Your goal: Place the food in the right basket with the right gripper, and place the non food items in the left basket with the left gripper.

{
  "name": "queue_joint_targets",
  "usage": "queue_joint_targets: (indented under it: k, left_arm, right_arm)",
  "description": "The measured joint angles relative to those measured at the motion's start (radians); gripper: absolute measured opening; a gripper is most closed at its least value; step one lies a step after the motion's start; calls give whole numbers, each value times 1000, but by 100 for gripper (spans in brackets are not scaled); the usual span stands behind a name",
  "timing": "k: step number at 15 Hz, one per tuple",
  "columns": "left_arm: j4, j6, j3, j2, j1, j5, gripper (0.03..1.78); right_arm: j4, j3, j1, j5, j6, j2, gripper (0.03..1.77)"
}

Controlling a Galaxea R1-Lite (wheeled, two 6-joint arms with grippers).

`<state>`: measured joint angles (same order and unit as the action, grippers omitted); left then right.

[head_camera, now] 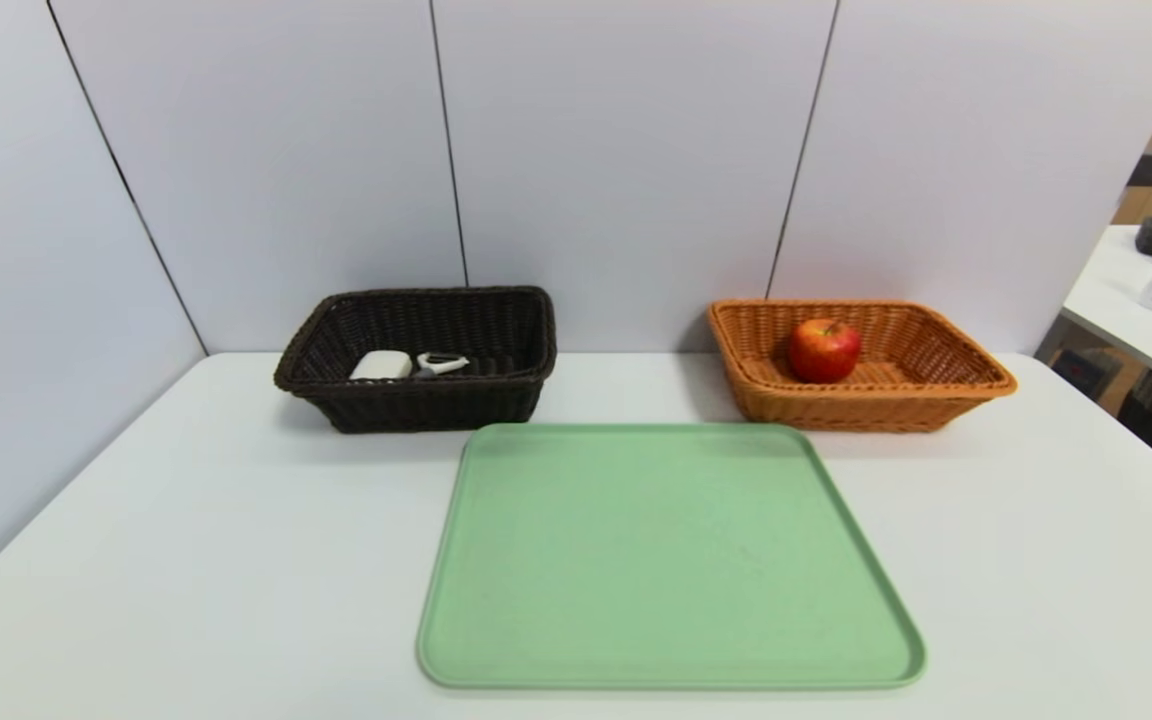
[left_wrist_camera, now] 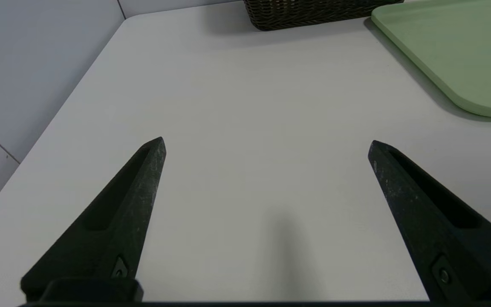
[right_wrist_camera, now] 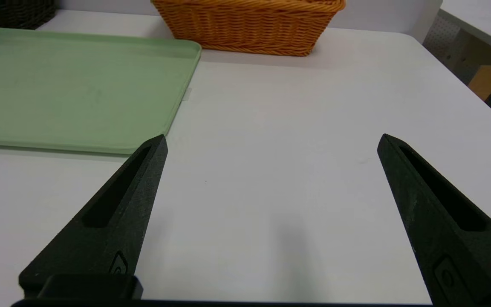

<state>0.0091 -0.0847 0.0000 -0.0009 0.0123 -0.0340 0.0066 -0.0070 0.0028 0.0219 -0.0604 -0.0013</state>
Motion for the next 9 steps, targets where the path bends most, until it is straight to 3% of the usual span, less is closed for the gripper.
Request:
queue_joint_targets:
  k: [9]
  left_arm:
    - [0, 0, 0, 0, 0, 1, 169]
  right_arm:
    - [0, 3, 0, -20, 33, 0, 170]
